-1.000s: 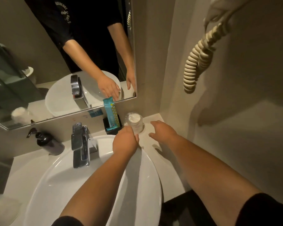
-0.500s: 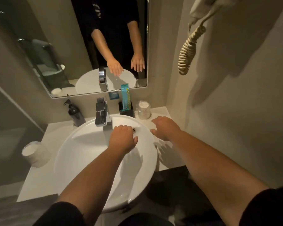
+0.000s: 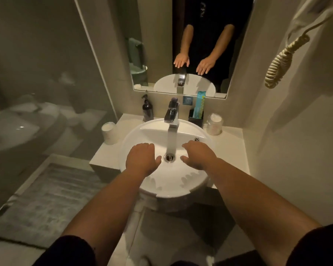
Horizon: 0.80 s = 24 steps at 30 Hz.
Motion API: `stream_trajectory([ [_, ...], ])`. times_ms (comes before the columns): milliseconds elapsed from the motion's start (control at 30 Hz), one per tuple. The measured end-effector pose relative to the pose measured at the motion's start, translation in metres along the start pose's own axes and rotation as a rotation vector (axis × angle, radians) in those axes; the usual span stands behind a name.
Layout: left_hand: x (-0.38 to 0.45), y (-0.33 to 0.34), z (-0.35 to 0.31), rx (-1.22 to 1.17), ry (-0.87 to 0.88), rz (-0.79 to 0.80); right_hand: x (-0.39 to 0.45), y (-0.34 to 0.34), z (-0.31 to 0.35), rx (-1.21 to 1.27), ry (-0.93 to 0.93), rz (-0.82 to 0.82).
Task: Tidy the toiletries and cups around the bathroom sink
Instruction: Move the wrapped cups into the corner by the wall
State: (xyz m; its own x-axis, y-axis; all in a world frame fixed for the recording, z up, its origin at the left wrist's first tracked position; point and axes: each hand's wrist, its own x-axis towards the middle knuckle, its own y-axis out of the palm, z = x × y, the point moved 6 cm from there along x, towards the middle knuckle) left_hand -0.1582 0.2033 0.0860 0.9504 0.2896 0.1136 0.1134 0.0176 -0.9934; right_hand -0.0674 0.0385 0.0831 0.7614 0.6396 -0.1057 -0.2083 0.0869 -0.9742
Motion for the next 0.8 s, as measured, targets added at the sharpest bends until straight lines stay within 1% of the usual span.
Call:
stream_trajectory([
  [200, -0.023, -0.011, 0.068, 0.059, -0.140, 0.009, 0.031, 0.009, 0.065, -0.035, -0.150, 0.026],
  [400, -0.019, 0.003, 0.135, 0.067, -0.253, 0.069, 0.076, 0.026, 0.125, -0.070, -0.248, 0.046],
  [567, 0.012, 0.025, 0.188, 0.044, -0.252, 0.092, 0.128, 0.041, 0.160, -0.053, -0.218, 0.055],
  [667, 0.034, 0.031, 0.217, 0.020, -0.243, 0.098, 0.159, 0.047, 0.177, -0.053, -0.189, 0.091],
  [800, 0.062, 0.040, 0.253, -0.030, -0.214, 0.149, 0.198, 0.051, 0.199, -0.029, -0.150, 0.123],
])
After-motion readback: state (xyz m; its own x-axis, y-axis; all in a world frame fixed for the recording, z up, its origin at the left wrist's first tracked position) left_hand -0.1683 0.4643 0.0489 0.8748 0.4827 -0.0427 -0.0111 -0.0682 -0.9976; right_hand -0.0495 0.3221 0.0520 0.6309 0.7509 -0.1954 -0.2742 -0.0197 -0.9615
